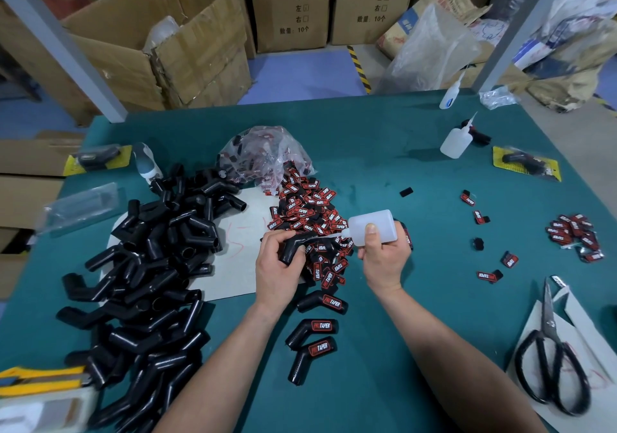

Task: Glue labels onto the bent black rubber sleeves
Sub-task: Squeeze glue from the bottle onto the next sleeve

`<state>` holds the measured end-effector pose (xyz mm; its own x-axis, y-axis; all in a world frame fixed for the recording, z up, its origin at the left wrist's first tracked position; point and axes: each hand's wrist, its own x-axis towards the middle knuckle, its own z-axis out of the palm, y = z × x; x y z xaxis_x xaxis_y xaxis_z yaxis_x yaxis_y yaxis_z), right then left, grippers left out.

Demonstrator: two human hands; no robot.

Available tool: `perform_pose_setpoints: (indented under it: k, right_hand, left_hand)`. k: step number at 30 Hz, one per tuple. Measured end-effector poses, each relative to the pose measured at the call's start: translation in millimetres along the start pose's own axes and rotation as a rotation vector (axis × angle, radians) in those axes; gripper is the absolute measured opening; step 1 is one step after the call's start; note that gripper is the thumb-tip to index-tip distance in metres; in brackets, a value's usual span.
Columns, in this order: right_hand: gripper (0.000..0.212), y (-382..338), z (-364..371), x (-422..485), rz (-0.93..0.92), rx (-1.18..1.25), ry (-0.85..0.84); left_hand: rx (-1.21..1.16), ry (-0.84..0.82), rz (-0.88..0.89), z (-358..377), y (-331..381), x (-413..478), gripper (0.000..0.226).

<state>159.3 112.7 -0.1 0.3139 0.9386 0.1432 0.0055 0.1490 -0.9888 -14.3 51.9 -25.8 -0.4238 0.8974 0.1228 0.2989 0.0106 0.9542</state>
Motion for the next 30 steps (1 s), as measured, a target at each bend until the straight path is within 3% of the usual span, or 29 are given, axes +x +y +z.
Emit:
perform_pose_setpoints:
  k: [30]
  right_hand:
    - [0.031, 6.1, -1.8, 6.6, 0.018, 0.038, 0.043]
  left_hand:
    - [-0.02, 0.014, -0.001, 0.3, 0.9, 2.0, 0.042]
